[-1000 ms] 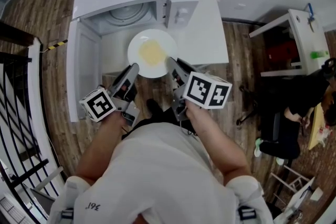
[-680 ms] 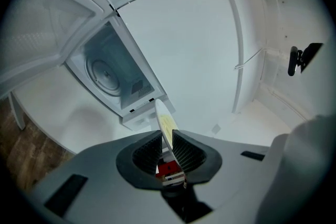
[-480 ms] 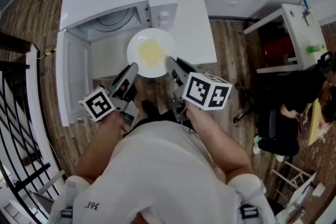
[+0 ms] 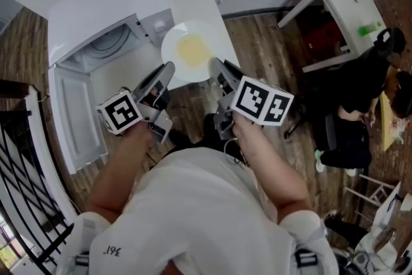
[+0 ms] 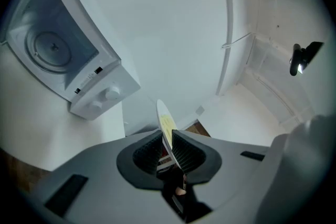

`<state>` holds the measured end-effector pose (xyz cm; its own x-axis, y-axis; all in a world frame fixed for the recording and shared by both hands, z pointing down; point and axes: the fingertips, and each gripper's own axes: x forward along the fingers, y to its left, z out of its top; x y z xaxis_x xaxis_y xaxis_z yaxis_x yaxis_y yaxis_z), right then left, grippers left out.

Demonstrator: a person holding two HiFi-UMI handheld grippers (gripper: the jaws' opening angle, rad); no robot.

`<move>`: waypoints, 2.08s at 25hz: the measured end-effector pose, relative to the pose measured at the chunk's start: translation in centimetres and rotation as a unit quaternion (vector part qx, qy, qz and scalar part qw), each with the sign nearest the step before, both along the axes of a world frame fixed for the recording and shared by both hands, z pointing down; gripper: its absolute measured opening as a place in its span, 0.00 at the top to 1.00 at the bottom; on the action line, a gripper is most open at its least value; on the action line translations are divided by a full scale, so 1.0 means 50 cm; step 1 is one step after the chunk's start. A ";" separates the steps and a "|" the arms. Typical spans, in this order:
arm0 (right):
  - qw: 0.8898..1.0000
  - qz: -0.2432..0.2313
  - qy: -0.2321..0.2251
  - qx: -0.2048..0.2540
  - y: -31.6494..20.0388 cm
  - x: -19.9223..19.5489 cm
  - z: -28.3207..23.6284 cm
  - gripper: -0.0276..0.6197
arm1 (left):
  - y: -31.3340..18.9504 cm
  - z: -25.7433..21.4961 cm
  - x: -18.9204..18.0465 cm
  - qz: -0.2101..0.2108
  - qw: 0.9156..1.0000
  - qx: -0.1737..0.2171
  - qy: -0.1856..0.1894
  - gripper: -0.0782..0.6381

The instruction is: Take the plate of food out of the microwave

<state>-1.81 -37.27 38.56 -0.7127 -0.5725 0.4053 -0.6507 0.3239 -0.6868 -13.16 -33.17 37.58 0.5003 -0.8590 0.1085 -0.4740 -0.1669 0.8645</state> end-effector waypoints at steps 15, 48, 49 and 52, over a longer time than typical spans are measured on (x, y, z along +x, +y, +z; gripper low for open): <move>0.996 0.094 -0.001 -0.009 -0.064 0.165 0.014 0.83 | -0.106 0.004 0.160 0.090 0.996 0.009 -0.014 0.81; 0.986 0.157 0.029 -0.041 -0.065 0.270 0.125 0.84 | -0.124 0.126 0.264 0.170 0.984 -0.030 -0.033 0.81; 0.986 0.159 0.029 -0.040 -0.064 0.273 0.123 0.84 | -0.124 0.124 0.266 0.171 0.984 -0.029 -0.033 0.81; 0.985 0.166 0.030 -0.038 -0.055 0.277 0.121 0.84 | -0.117 0.123 0.270 0.181 0.983 -0.028 -0.035 0.81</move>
<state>12.06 -39.99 44.59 -0.4657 -0.7364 0.4907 -0.7518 0.0367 -0.6584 0.32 -38.99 43.72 0.7612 -0.6185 0.1951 -0.4514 -0.2892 0.8442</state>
